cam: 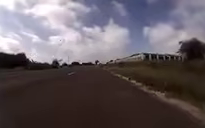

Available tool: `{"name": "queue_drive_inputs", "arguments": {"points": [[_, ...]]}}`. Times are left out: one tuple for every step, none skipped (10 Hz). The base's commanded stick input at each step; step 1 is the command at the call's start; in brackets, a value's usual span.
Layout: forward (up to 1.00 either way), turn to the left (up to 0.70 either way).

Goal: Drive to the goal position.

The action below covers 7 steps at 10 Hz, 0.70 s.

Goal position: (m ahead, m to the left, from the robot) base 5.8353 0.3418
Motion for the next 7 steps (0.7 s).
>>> {"name": "queue_drive_inputs", "arguments": {"points": [[1.00, 0.00], [1.00, 0.00], [1.00, 0.00], [1.00, 0.00], [1.00, 0.00], [1.00, 0.00], [1.00, 0.00]]}}
